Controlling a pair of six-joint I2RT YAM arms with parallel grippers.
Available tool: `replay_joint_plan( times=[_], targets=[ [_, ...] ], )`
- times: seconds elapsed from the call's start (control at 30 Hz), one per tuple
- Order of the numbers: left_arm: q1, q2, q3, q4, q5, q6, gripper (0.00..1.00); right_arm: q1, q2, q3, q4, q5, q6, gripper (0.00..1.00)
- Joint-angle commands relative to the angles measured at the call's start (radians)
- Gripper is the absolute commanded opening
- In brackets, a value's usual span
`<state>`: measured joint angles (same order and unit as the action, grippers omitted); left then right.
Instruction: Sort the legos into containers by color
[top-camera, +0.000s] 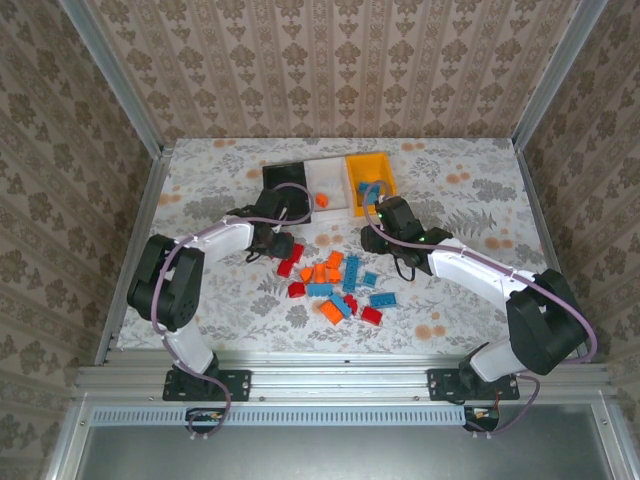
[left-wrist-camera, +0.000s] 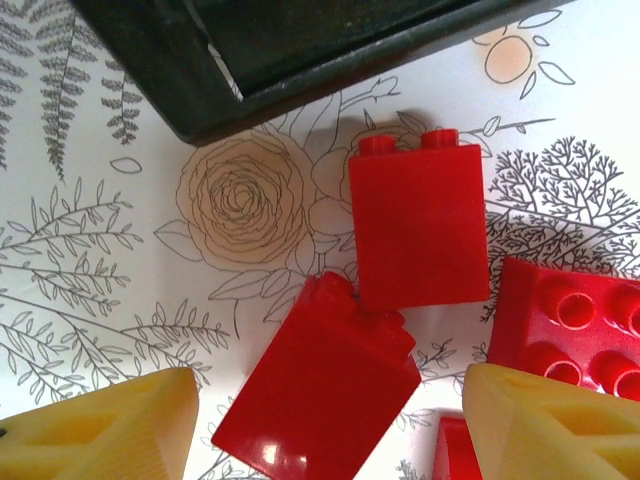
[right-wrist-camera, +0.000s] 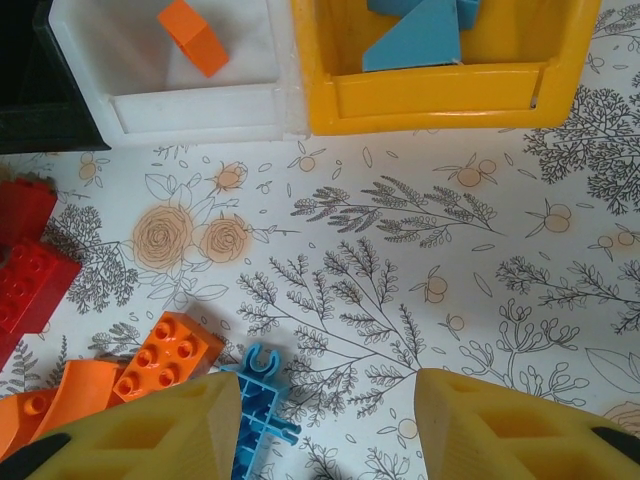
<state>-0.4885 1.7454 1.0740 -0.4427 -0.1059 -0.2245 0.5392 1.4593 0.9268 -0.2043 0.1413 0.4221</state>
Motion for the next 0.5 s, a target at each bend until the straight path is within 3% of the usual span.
replay_joint_plan(
  times=[0.0,0.23,0.47],
  targets=[
    [0.009,0.027,-0.007,0.049,-0.017,0.05,0.72,-0.007,-0.023,-0.011,0.014,0.006,-0.013,0.51],
    [0.021,0.04,-0.012,0.082,-0.031,0.076,0.69,-0.007,-0.022,-0.01,0.016,0.003,-0.011,0.51],
    [0.019,0.026,-0.054,0.104,-0.018,0.058,0.55,-0.007,-0.022,-0.012,0.018,0.0,-0.009,0.51]
  ],
)
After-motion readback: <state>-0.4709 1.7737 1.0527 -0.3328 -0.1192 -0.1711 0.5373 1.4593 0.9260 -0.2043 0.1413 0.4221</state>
